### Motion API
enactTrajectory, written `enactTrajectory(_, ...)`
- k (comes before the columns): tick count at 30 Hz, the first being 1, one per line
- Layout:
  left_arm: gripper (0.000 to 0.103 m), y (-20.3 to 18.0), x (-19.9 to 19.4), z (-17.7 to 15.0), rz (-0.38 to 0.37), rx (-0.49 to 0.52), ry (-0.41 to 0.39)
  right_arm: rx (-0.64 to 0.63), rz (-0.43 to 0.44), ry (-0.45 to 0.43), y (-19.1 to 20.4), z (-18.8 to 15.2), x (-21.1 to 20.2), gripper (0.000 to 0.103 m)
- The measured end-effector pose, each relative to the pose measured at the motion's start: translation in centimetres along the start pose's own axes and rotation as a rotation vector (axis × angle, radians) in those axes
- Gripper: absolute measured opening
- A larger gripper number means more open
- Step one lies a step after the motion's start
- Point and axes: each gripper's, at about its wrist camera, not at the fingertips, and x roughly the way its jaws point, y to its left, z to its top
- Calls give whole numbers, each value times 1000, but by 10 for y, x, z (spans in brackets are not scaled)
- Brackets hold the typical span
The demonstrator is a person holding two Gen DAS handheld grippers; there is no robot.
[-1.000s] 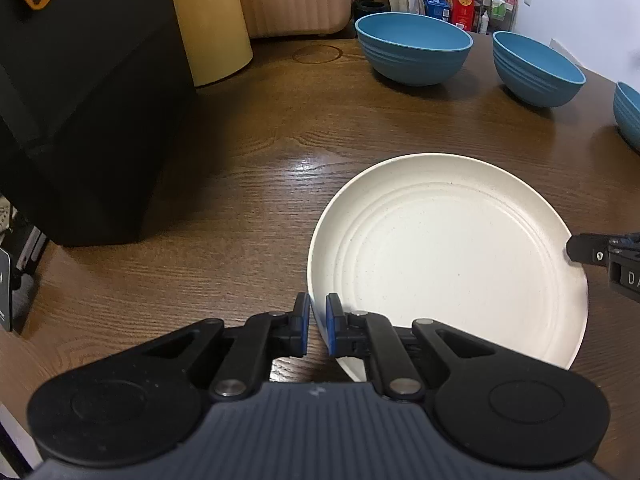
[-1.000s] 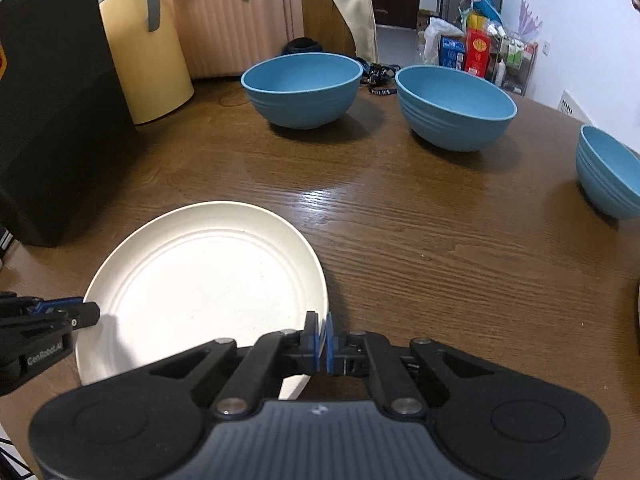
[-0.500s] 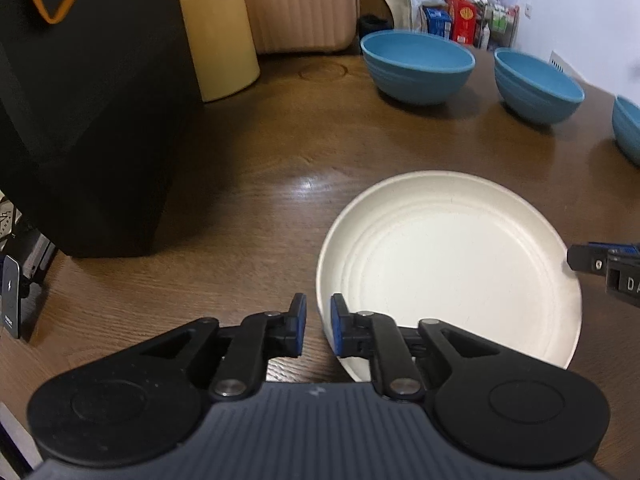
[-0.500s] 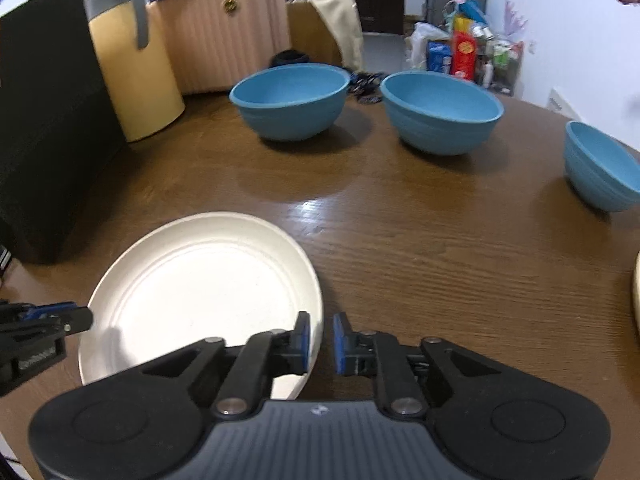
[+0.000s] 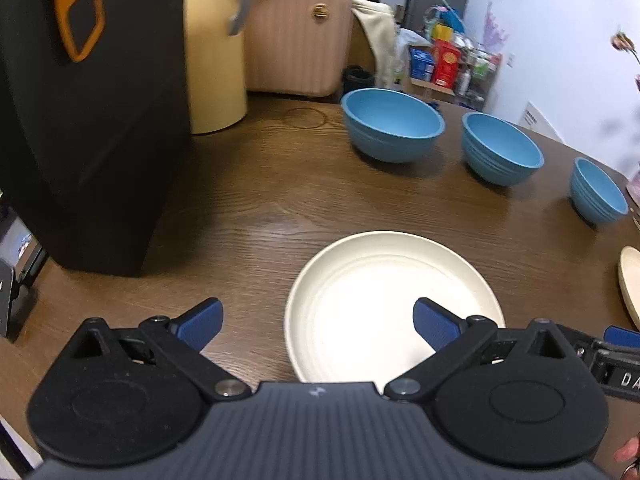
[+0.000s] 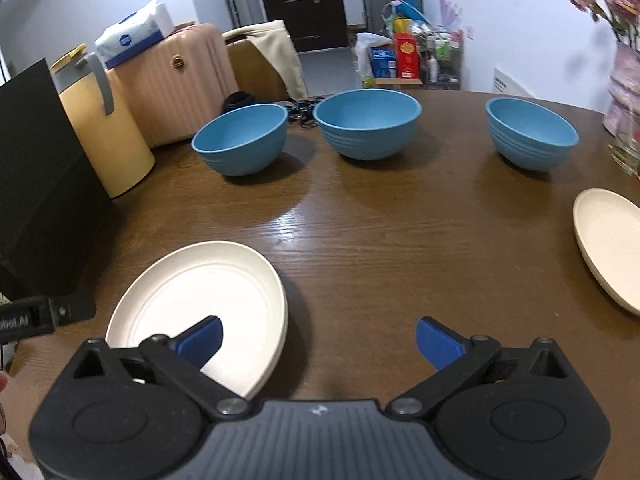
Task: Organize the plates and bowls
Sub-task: 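Open both grippers and release the stacked plates, then move both open tools toward the single cream plate beside the red bottle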
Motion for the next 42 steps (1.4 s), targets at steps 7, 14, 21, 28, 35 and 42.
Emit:
enactTrajectory(7, 103, -23, -6, 4, -22, 69, -16, 56, -24, -47, -16, -7, -20, 103)
enactTrajectory(14, 103, -41, -9, 5, -63, 115, -26, 107, -68, -69, -32, -11, -33, 103)
enactTrajectory(21, 103, -59, -12, 5, -77, 142, -30, 141, -112, -76, -51, -14, -44, 103)
enactTrajectory(28, 103, -82, -10, 3, -83, 163, -19, 168, -129, -67, -72, -15, -47, 103)
enactTrajectory(35, 103, -106, -9, 4, -95, 183, -21, 192, -148, -68, -96, -14, -52, 103)
enactTrajectory(42, 103, -133, -8, 6, -115, 215, -22, 219, -169, -72, -120, -13, -56, 103)
